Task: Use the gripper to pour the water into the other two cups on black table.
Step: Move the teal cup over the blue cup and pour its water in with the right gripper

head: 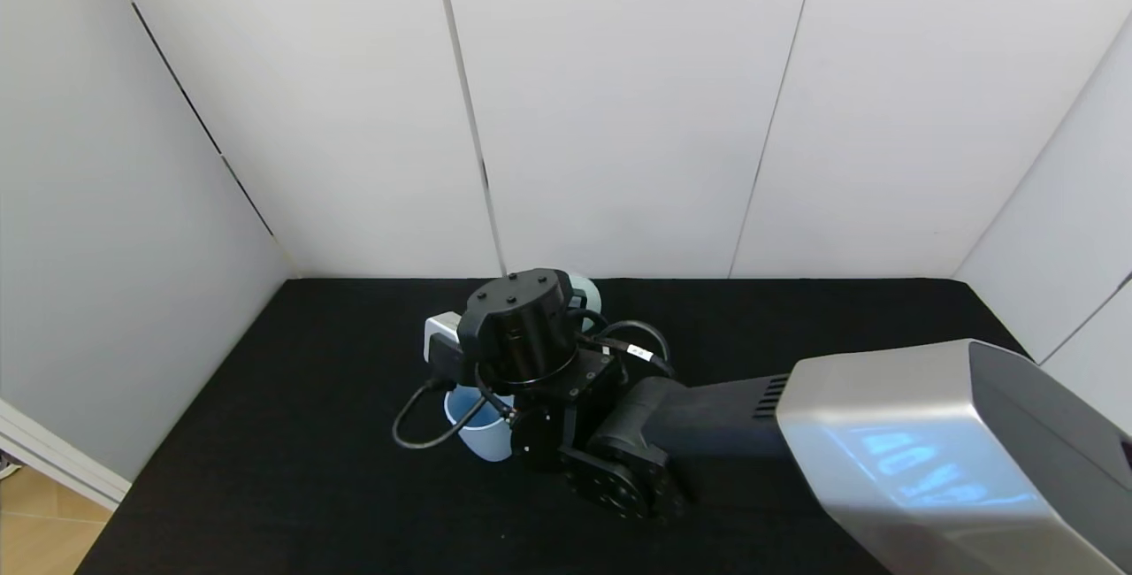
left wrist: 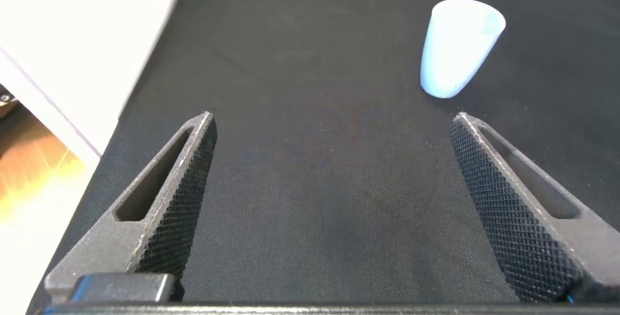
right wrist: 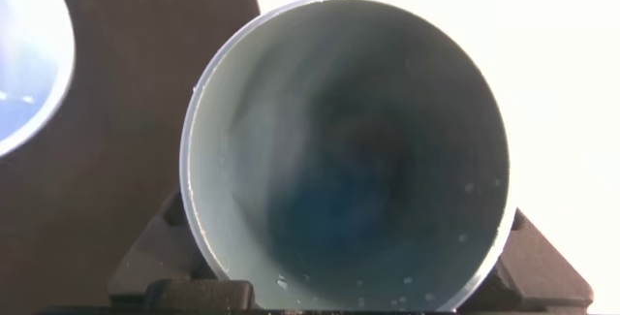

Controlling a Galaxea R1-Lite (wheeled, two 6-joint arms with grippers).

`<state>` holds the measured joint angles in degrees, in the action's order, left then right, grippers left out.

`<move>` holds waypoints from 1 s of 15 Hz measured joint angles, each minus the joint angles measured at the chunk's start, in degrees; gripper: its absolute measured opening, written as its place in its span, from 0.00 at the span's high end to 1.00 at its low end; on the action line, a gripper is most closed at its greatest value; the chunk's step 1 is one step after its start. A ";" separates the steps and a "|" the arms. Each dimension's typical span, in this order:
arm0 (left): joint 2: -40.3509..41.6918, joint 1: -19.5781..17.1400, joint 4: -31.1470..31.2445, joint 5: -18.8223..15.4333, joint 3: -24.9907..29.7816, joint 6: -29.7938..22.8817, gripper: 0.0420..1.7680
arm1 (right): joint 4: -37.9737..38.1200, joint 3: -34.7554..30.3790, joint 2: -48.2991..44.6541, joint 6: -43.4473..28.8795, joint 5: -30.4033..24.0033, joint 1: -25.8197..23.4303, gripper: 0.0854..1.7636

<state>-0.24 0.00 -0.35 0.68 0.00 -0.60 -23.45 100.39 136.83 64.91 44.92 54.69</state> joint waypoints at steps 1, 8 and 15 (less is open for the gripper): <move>0.00 0.00 0.02 0.00 0.00 0.02 0.03 | -0.13 0.62 0.22 1.58 0.09 -0.01 0.33; 0.00 0.00 0.02 -0.02 0.00 0.00 0.03 | -7.19 3.89 1.90 13.34 0.17 -0.06 0.33; 0.00 0.00 0.02 0.00 0.00 0.02 0.03 | -25.69 3.46 6.42 27.06 -0.52 0.27 0.33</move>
<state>-0.24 0.00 -0.33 0.68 0.00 -0.57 -49.14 103.85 143.25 91.98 44.40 54.96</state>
